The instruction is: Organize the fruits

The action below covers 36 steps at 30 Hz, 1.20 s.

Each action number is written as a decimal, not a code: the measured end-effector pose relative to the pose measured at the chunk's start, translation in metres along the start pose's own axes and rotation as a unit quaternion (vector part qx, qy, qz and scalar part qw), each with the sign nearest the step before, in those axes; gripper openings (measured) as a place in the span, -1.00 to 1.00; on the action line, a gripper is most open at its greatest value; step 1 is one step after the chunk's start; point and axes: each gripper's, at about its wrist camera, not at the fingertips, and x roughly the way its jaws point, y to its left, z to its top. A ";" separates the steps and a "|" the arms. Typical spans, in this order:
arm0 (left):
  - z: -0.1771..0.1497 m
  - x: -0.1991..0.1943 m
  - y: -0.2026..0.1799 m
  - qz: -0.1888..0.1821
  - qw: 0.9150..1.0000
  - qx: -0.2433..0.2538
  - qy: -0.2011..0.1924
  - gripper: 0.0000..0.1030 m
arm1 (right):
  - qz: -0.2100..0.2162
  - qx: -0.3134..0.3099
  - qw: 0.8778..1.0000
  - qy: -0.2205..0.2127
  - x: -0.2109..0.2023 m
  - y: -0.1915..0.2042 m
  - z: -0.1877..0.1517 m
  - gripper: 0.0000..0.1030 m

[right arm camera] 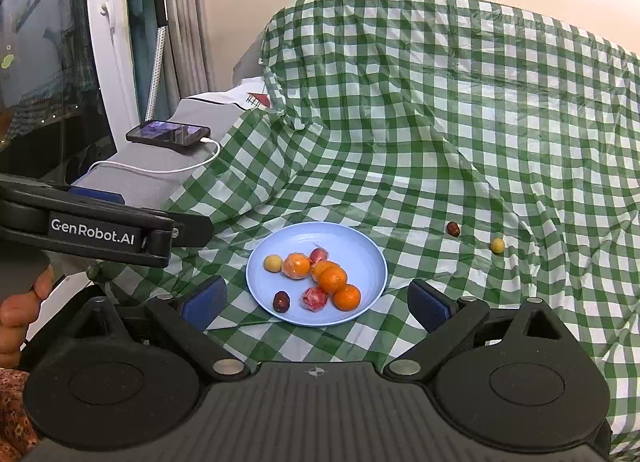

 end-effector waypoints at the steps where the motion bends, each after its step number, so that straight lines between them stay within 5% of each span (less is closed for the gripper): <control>1: 0.000 0.000 0.000 0.000 1.000 0.000 -0.001 0.99 | 0.000 0.000 1.000 -0.001 -0.001 0.000 0.000 0.88; 26: 0.019 0.042 -0.001 0.003 0.999 -0.002 0.040 0.99 | -0.004 0.048 0.998 0.032 0.035 -0.025 0.001 0.88; 36: 0.051 0.095 -0.036 -0.013 0.998 0.029 0.055 0.99 | -0.061 0.084 0.994 0.030 0.066 -0.079 0.002 0.88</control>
